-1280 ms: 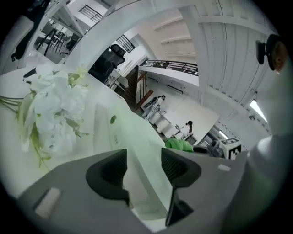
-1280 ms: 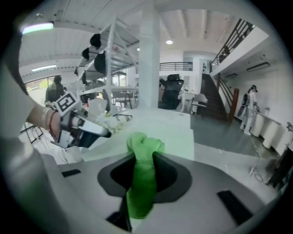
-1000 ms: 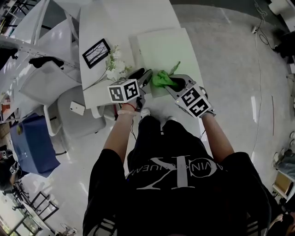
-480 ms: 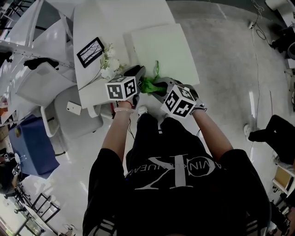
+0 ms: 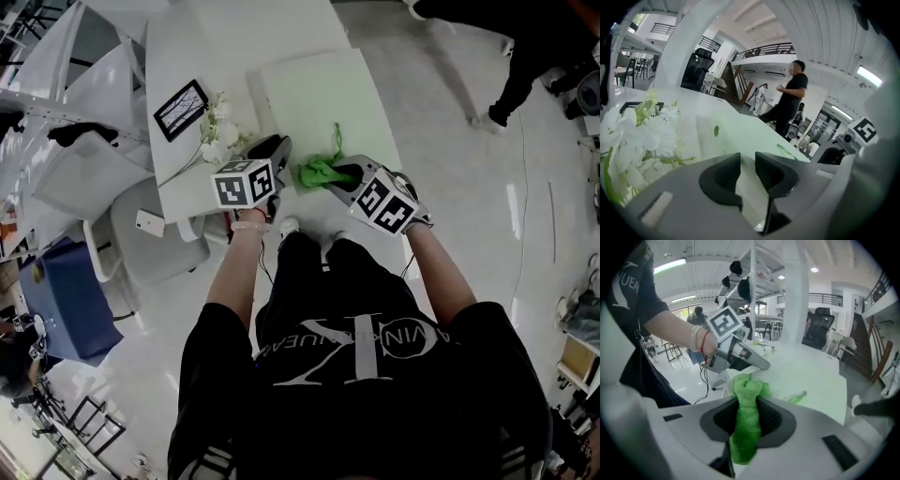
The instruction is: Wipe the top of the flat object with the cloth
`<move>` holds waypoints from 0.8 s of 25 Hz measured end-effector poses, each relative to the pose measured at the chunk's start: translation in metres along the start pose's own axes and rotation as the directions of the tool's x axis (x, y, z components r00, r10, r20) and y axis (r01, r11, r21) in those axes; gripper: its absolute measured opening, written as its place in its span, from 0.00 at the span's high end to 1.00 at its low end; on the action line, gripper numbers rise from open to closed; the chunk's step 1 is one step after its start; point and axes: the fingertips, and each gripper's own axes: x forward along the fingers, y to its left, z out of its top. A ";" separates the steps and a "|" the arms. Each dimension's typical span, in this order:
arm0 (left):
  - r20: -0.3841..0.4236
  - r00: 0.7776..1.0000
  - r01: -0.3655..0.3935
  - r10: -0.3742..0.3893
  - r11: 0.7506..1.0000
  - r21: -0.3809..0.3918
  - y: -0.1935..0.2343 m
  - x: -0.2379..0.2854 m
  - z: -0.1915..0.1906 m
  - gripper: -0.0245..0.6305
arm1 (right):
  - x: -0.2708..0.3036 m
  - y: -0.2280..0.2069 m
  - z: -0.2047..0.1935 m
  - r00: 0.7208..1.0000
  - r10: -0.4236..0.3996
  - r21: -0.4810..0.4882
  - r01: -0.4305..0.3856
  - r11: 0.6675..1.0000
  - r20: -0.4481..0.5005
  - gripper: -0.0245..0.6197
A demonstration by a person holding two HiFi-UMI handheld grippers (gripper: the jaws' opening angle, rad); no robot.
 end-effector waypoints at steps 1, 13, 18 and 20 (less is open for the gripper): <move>0.002 1.000 -0.002 0.002 1.000 -0.001 0.000 0.000 0.000 0.80 | -0.003 -0.004 -0.004 1.000 -0.012 0.029 0.012 1.000 0.002 0.84; 0.007 1.000 -0.012 0.012 1.000 0.007 -0.002 -0.001 0.000 0.80 | -0.051 -0.053 -0.052 0.984 -0.175 0.224 0.175 0.959 -0.020 0.84; 0.000 1.000 -0.015 0.015 1.000 0.017 -0.001 -0.001 0.000 0.80 | -0.071 -0.071 -0.071 0.969 -0.247 0.286 0.246 0.926 -0.034 0.84; -0.001 1.000 -0.014 0.014 1.000 0.018 0.000 -0.001 0.000 0.80 | -0.077 -0.076 -0.078 0.962 -0.269 0.302 0.268 0.915 -0.039 0.84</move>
